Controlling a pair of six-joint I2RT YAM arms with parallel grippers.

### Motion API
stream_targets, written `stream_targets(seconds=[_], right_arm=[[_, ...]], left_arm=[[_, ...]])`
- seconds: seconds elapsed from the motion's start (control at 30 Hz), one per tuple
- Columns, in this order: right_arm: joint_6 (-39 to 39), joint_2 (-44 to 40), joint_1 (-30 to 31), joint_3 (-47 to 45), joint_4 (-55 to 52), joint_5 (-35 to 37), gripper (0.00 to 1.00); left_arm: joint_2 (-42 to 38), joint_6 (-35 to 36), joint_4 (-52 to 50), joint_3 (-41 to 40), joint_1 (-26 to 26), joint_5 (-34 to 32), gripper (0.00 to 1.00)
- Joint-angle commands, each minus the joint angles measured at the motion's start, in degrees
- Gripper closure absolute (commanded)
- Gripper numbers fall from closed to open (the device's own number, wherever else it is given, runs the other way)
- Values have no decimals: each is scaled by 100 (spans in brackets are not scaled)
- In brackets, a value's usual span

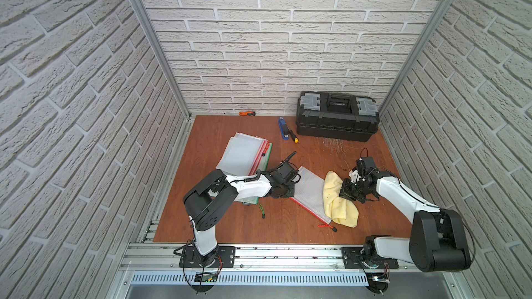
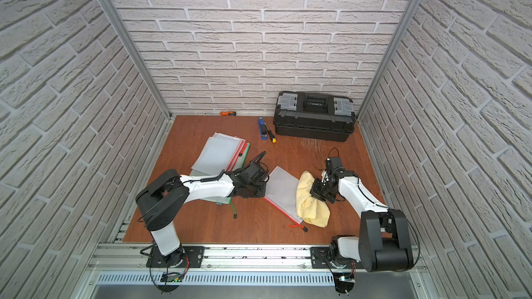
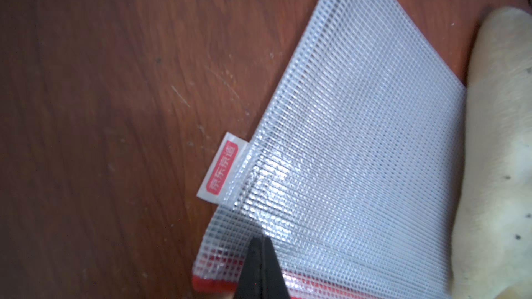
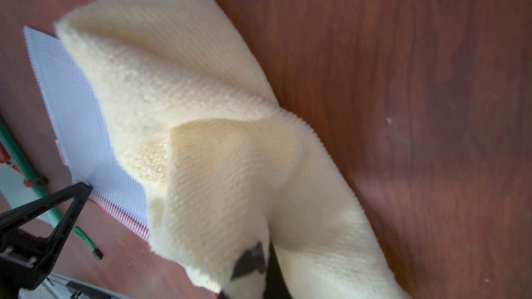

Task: Wipe the document bag
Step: Wipe the dirt from the document bag.

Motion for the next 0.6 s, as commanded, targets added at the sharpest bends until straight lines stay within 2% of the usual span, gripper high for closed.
stream_targets(seconds=[0.0, 0.17, 0.27, 0.4, 0.57], right_arm=[[384, 85, 288, 21, 343, -650, 98], [984, 998, 1890, 753, 923, -416, 98], [1327, 1595, 2471, 1061, 1408, -558, 98], [1405, 1991, 2613, 1285, 1671, -579, 98], [1086, 1869, 2252, 1181, 1195, -252, 98]], left_arm=[[-1, -9, -396, -195, 54, -150, 100], [38, -36, -375, -152, 55, -105, 100], [25, -82, -358, -153, 47, -113, 100], [-7, -147, -354, -138, 46, -120, 100], [56, -86, -476, -13, 46, -100, 100]])
